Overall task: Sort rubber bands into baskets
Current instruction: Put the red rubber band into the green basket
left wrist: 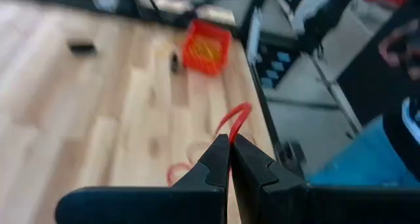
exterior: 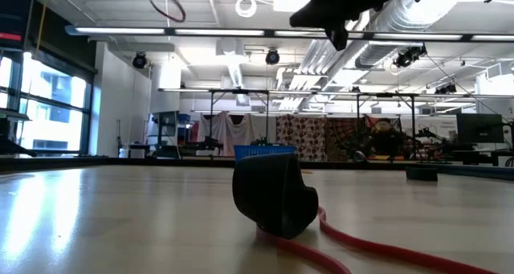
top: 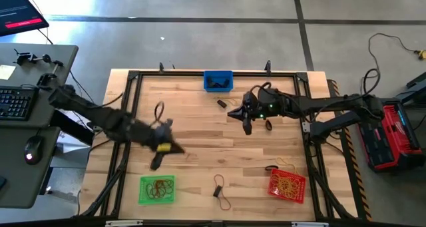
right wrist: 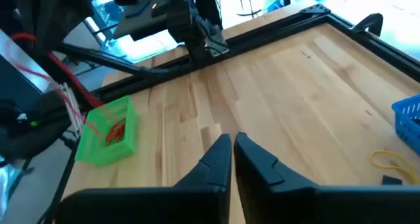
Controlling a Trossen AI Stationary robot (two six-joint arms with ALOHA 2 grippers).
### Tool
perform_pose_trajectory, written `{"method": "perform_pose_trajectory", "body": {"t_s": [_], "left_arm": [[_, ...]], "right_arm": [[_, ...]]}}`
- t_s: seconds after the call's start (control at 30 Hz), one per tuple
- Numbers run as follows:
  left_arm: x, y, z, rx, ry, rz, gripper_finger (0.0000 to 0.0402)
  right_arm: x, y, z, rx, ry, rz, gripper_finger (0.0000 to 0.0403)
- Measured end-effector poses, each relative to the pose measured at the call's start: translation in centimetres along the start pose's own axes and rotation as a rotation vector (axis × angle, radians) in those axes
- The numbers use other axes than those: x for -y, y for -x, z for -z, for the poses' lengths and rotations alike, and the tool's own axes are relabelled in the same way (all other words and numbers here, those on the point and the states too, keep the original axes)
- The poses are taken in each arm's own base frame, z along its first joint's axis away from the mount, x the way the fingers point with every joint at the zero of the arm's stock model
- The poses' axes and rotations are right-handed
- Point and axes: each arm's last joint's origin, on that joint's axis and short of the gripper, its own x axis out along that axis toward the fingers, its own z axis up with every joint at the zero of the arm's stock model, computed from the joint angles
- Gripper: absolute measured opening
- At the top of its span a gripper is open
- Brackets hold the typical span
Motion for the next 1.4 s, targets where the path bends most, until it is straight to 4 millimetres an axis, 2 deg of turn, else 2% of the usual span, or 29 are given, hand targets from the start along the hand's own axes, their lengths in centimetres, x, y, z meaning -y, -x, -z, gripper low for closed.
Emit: {"method": "perform_pose_trajectory", "body": {"t_s": [0.2,0.4,0.5,0.73,1.0,1.4], "left_arm": [[4.0,1.3,3.0,-0.108,0.059,0.037,0.0000],[6.4,2.4,5.7,-0.191,0.121,0.015,0.0000],[7.5,1.9,7.0,-0.241,0.129,-0.002,0.0000],[9.4,-0.6,10.4,-0.385,0.165,-0.083,0.0000],[9.8,-2.3,13.4,-0.567,0.308,-0.205,0.0000],[9.4,-3.6,16.1,-0.761,0.367,-0.375,0.0000]], "right_arm": [[-1.8,0.0,0.6,0.012,-0.008,0.032,0.0003],[-3.3,0.0,1.1,0.017,-0.011,0.039,0.0000],[-3.7,0.1,1.3,0.022,-0.011,0.050,0.0000],[-4.2,0.1,1.4,0.026,-0.022,0.057,0.0000],[-4.3,0.1,1.5,0.025,-0.020,0.054,0.0000],[-4.7,0.2,1.6,0.021,-0.025,0.042,0.0000]]}}
